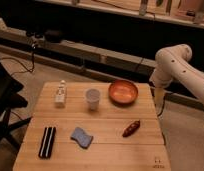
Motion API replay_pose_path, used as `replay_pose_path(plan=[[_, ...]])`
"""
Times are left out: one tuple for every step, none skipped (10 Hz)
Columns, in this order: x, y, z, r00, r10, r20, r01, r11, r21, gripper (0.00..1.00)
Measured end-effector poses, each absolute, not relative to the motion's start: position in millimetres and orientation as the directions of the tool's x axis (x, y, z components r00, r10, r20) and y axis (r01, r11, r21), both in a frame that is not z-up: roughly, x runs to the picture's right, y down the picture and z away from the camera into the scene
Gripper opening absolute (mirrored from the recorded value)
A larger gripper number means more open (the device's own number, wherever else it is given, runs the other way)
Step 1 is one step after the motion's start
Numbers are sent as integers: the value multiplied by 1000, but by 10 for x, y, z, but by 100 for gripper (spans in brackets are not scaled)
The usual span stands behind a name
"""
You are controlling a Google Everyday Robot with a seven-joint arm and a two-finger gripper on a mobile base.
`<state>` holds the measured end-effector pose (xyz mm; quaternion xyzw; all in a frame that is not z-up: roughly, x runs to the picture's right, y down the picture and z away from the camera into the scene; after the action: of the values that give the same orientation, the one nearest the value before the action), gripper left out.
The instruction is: Move the arm in a circular motion
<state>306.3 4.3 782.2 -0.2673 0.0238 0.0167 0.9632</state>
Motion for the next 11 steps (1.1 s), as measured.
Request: replay_pose_path(plan=[[3013, -13, 7887, 999, 14, -48, -36, 858, -513, 80], [2957, -70, 7961, 999, 6, -40, -25, 858, -513, 80], [2932, -95, 7993, 999, -4, -42, -18, 858, -514, 80], [2860, -80, 7984, 999, -20, -34, 0, 856, -518, 80], [2744, -66, 7982, 999, -36, -28, 16, 856, -517, 80], [2517, -61, 7990, 998, -53, -16, 37, 855, -517, 80], [2336, -44, 8006, 998, -69, -5, 57, 854, -517, 80], [2247, -5, 7999, 996, -85, -6, 70, 855, -515, 80], [2216, 41, 8007, 995, -100, -6, 82, 853, -516, 80], [2132, 50, 8023, 994, -112, 2, 97, 852, -515, 80], [2096, 49, 8039, 993, -116, 7, 103, 852, -514, 80]])
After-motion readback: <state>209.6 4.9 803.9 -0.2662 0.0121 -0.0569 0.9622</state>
